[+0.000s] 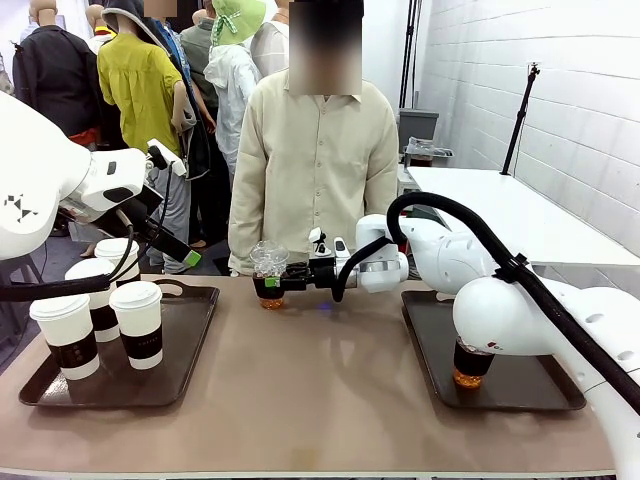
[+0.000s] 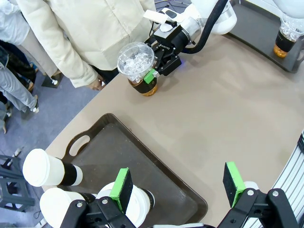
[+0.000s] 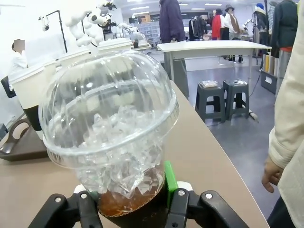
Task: Distribute the coffee onto the tray.
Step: Pick up another iced Americano from the middle of the table and place it on the right Handle tray.
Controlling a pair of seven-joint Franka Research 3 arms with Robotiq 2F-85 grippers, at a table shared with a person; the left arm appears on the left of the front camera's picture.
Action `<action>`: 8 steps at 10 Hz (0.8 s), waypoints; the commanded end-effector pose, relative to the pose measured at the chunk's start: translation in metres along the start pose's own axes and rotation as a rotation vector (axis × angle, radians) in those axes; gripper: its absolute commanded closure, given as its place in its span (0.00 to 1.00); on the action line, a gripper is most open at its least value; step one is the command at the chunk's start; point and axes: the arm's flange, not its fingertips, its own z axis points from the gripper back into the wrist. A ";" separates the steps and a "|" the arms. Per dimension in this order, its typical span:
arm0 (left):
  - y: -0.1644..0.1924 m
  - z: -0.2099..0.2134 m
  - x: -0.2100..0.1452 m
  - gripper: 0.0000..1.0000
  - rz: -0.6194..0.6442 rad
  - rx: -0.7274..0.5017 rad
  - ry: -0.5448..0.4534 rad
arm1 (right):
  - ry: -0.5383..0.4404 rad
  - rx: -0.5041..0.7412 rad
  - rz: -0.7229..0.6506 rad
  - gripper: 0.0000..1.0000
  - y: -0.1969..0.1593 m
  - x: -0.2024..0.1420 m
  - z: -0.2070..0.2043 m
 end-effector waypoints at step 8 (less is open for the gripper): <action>0.000 0.000 -0.001 0.00 0.001 -0.004 0.003 | 0.029 0.049 -0.055 0.44 0.075 0.095 0.107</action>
